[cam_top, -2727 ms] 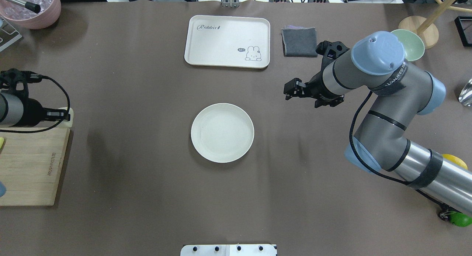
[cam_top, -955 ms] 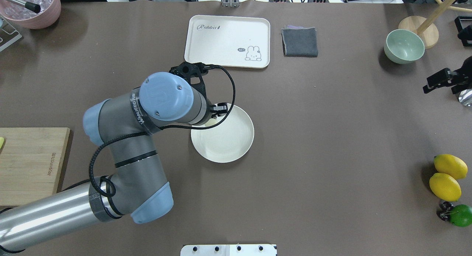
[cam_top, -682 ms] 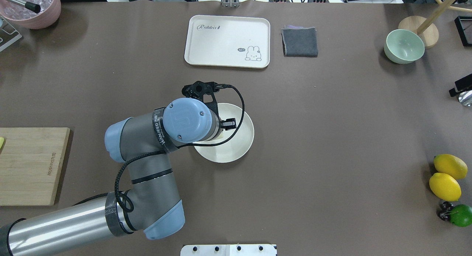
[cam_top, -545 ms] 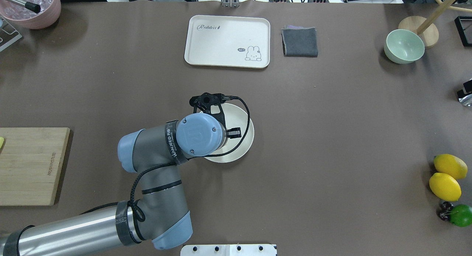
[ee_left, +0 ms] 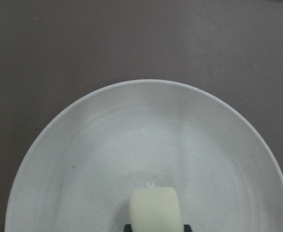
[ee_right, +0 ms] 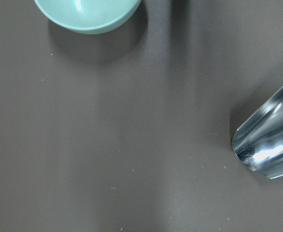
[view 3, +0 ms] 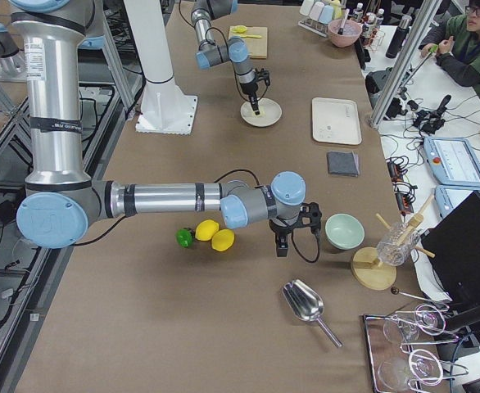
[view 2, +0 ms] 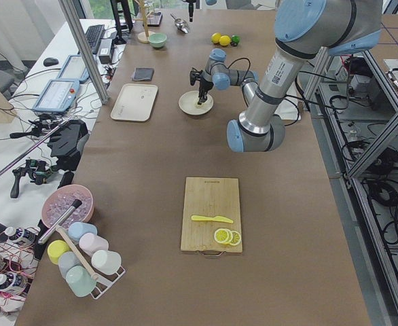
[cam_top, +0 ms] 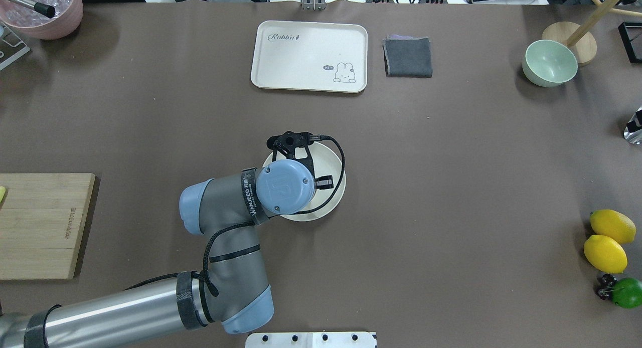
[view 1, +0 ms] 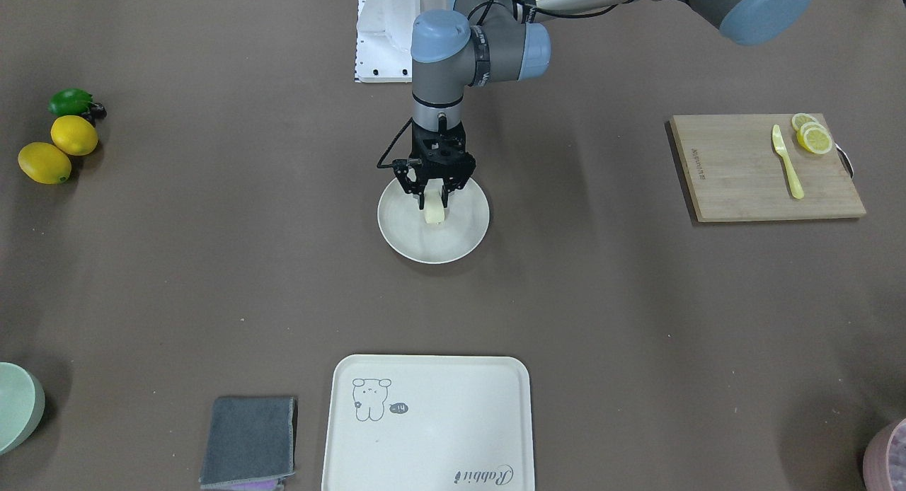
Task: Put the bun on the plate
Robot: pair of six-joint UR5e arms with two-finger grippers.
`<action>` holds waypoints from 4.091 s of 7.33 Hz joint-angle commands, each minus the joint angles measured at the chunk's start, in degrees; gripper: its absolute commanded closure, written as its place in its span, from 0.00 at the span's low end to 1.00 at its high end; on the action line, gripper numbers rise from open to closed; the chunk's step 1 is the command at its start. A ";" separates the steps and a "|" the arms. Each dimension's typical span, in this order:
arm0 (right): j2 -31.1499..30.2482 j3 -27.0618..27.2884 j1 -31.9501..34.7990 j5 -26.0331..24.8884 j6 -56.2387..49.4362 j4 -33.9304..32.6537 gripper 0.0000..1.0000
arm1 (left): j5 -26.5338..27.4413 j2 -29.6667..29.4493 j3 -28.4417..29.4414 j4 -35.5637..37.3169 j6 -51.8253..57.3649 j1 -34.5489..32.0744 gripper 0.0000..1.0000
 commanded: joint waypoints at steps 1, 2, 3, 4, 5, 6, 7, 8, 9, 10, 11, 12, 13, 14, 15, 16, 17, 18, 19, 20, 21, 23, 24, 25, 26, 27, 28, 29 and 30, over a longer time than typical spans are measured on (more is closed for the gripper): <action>0.03 -0.04 0.45 -0.49 0.92 -0.18 0.00 | -0.20 -0.40 -1.35 0.10 0.42 -0.17 0.02; -0.06 -0.04 1.49 -0.59 1.01 -0.44 0.00 | -0.29 0.04 -3.71 0.88 1.99 -0.52 0.02; -0.14 0.05 3.77 -0.76 1.02 -0.27 0.00 | 0.06 0.74 -7.30 3.85 2.88 -1.83 0.02; -0.14 -0.04 6.66 -0.41 0.32 0.26 0.00 | -0.11 3.27 -9.69 4.49 4.02 -3.49 0.02; -0.14 0.05 8.95 -0.24 0.31 0.78 0.00 | -0.02 5.12 -10.75 4.58 7.68 -6.38 0.02; -0.14 -0.12 9.15 -0.76 0.66 1.66 0.00 | 0.15 8.44 -13.55 4.50 12.94 -7.98 0.02; -0.49 -0.21 9.15 -1.55 0.06 1.14 0.00 | -0.02 10.39 -15.49 4.32 14.64 -10.34 0.02; -0.50 -0.21 8.89 -1.99 -0.04 0.79 0.00 | -0.02 13.02 -17.34 4.15 14.84 -10.89 0.02; -0.50 -0.47 8.37 -3.73 -0.21 0.87 0.00 | -0.55 14.18 -17.62 3.71 14.84 -12.63 0.02; -0.50 -0.56 8.27 -7.75 -0.30 0.79 0.00 | -2.38 16.45 -18.40 3.79 16.49 -15.26 0.02; -0.76 -1.17 8.36 -7.71 -0.30 0.79 0.00 | -11.88 18.30 -18.50 3.97 21.38 -20.68 0.02; -1.02 -1.53 8.36 -7.71 -0.30 1.05 0.00 | -21.90 21.45 -19.11 3.97 26.65 -26.92 0.02; -1.28 -1.53 8.36 -7.71 -0.30 1.05 0.00 | -25.21 25.05 -20.68 3.97 34.88 -32.63 0.02; -1.90 -1.53 8.36 -8.49 -0.22 0.79 0.00 | -31.08 27.87 -20.09 4.49 47.06 -40.52 0.02; -1.99 -1.88 8.36 -8.76 -0.21 0.79 0.00 | -36.88 30.16 -17.38 5.19 58.06 -48.95 0.02; -1.90 -2.32 8.36 -8.15 -0.13 0.70 0.00 | -38.85 31.41 -13.70 5.46 68.00 -55.30 0.02; -2.08 -2.50 9.06 -6.40 0.22 0.70 0.00 | -39.05 31.77 -9.75 6.16 75.32 -60.24 0.02; -2.25 -2.67 9.06 -6.30 0.31 0.70 0.00 | -39.13 32.03 -5.01 6.17 81.31 -63.59 0.02; -2.25 -2.76 9.41 -6.04 0.23 0.44 0.00 | -39.22 32.90 -0.27 5.64 85.29 -66.50 0.02; -0.60 -1.37 9.68 -3.25 0.22 -4.96 0.00 | -39.22 33.17 0.65 5.64 85.93 -68.01 0.02; 2.46 0.64 10.81 -1.74 -0.21 -13.19 0.00 | -41.05 34.57 0.66 5.55 85.94 -68.11 0.02; 2.05 2.51 10.82 -1.64 -1.18 -14.86 0.00 | -43.09 36.41 0.40 5.46 85.77 -68.29 0.02; 2.14 2.51 10.82 -1.55 -1.18 -14.86 0.00 | -44.57 37.21 0.48 5.46 85.59 -68.72 0.02; 2.23 2.51 10.82 -1.47 -1.09 -14.86 0.00 | -45.11 37.39 0.40 5.55 85.50 -69.34 0.02; 2.32 2.51 10.82 -1.55 -1.09 -14.86 0.00 | -45.11 37.92 0.40 5.46 85.50 -69.43 0.02; 2.40 2.42 10.82 -1.55 -1.09 -14.86 0.00 | -45.11 38.01 0.40 5.46 85.41 -69.43 0.02; 2.32 2.51 10.82 -1.55 -1.09 -14.86 0.00 | -45.11 38.01 0.40 5.46 85.41 -69.43 0.02; 2.32 2.51 10.82 -1.55 -1.09 -14.86 0.00 | -45.11 38.01 0.40 5.46 85.41 -69.78 0.02; 2.32 2.51 10.82 -1.55 -1.09 -14.86 0.00 | -45.11 38.01 0.31 5.46 85.50 -69.87 0.02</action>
